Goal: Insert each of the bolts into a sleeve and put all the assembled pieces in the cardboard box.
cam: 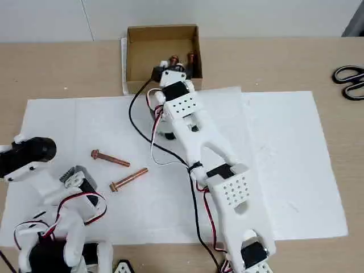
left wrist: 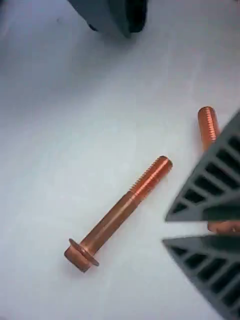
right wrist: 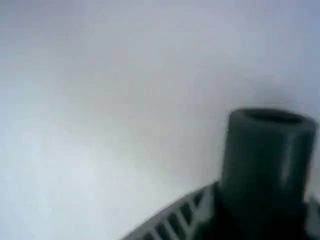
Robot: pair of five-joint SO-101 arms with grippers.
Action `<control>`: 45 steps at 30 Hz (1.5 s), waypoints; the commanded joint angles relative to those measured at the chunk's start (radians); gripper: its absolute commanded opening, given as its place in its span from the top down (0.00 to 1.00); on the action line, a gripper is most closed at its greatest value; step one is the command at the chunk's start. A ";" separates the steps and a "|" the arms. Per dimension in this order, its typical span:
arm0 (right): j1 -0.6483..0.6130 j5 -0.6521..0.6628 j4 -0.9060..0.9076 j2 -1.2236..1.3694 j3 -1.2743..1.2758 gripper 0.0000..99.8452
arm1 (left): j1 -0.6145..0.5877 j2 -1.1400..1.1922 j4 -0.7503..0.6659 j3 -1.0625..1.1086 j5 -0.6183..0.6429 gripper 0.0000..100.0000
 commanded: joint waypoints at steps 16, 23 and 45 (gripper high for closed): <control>-0.018 0.008 0.085 -0.085 -0.020 0.89 | 0.005 -0.002 0.005 -0.035 0.008 0.99; -0.018 0.006 0.097 -0.087 -0.020 0.77 | 0.005 -0.002 0.005 -0.035 0.008 0.99; -0.005 0.034 -0.001 -0.067 -0.015 0.82 | 0.005 -0.002 0.003 -0.030 0.006 0.99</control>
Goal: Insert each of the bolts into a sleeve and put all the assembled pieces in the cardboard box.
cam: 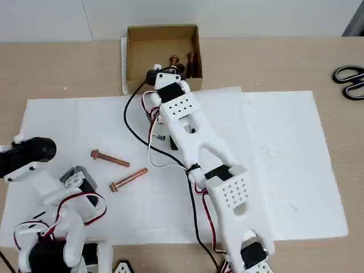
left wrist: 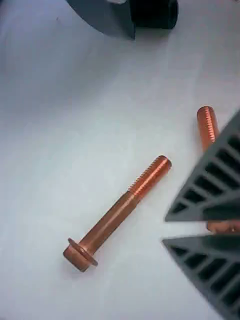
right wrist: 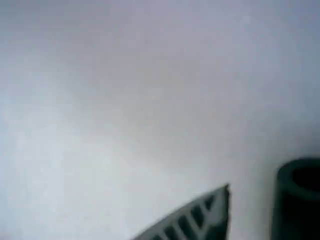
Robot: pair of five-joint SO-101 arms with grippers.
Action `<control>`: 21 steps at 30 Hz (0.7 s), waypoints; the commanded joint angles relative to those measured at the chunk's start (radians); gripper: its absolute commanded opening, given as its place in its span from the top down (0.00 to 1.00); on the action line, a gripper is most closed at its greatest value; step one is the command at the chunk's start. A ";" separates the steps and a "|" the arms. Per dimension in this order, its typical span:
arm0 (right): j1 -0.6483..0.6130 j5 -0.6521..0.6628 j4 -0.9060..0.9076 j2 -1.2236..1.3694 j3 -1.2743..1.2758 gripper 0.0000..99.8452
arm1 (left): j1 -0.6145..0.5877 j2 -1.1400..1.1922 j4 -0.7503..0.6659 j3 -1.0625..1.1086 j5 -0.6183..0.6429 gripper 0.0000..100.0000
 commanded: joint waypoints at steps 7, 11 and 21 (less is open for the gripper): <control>0.010 0.009 0.013 0.010 -0.015 0.92 | 0.005 -0.002 0.002 -0.031 0.006 0.99; 0.008 0.009 0.027 0.013 -0.015 0.96 | 0.005 -0.002 0.002 -0.030 0.006 0.99; 0.008 0.012 0.059 -0.010 -0.021 0.98 | 0.005 -0.002 0.002 -0.035 0.005 0.99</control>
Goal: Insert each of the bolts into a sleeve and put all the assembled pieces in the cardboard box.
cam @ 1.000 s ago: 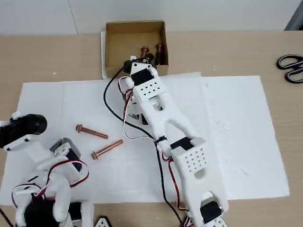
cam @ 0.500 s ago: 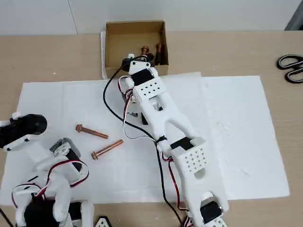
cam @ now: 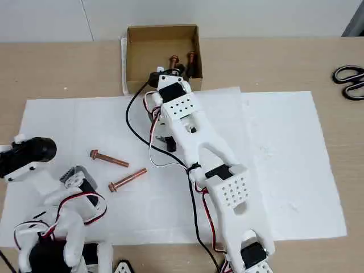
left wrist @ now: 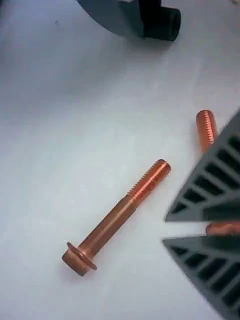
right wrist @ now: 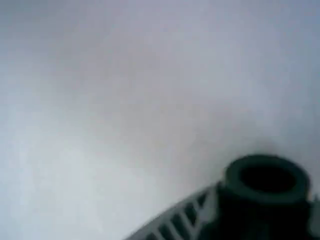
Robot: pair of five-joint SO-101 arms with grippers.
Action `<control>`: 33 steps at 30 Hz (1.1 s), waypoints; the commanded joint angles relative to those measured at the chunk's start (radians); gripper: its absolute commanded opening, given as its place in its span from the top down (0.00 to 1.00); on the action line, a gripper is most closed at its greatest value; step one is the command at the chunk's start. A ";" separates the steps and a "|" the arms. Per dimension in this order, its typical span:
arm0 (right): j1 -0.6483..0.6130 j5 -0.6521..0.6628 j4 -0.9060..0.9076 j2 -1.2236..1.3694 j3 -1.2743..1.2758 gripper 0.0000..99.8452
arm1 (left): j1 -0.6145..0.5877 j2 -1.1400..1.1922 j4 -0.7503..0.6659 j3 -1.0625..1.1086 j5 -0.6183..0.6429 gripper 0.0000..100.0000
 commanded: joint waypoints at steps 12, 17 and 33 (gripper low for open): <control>0.025 0.011 0.133 -0.297 -0.017 1.00 | 0.005 0.006 -0.012 -0.223 0.025 0.99; 0.108 0.008 0.148 -0.361 -0.014 1.00 | 0.005 0.032 0.068 -0.274 0.084 0.99; 0.334 0.008 0.143 -0.812 0.559 1.00 | 0.006 0.802 0.281 -0.786 0.216 0.99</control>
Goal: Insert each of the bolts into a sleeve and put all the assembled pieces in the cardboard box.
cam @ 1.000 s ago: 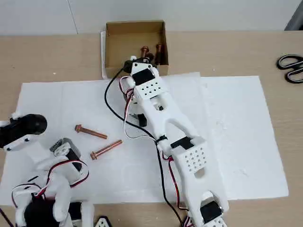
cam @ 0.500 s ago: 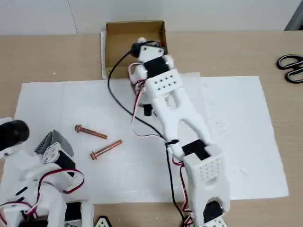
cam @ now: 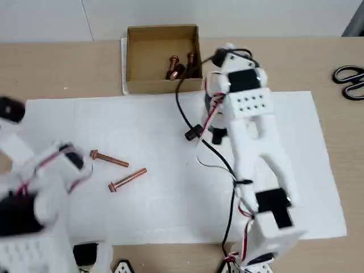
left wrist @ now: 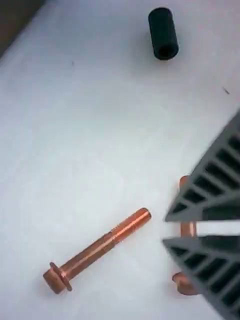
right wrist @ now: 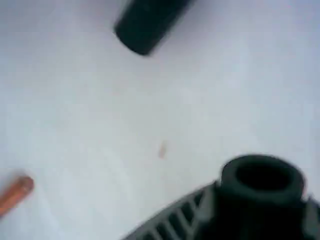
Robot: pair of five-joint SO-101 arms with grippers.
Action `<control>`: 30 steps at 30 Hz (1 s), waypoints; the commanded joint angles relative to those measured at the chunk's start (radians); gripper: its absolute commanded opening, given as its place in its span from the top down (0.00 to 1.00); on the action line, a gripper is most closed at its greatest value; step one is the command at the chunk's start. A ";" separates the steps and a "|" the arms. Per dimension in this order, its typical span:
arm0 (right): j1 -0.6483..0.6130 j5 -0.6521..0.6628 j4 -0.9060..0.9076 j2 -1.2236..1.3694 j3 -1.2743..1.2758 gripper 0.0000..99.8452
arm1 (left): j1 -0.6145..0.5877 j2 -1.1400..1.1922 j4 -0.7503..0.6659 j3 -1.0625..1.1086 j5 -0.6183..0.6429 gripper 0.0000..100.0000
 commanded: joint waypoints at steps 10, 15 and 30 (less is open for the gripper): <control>0.183 0.009 0.013 -0.363 0.359 1.00 | 0.006 0.500 0.015 -0.154 0.124 0.99; 0.260 0.028 0.013 -0.466 0.468 1.00 | 0.006 0.620 0.008 -0.154 0.204 0.99; 0.337 0.066 0.001 -0.644 0.674 1.00 | 0.006 0.844 -0.066 -0.160 0.253 0.99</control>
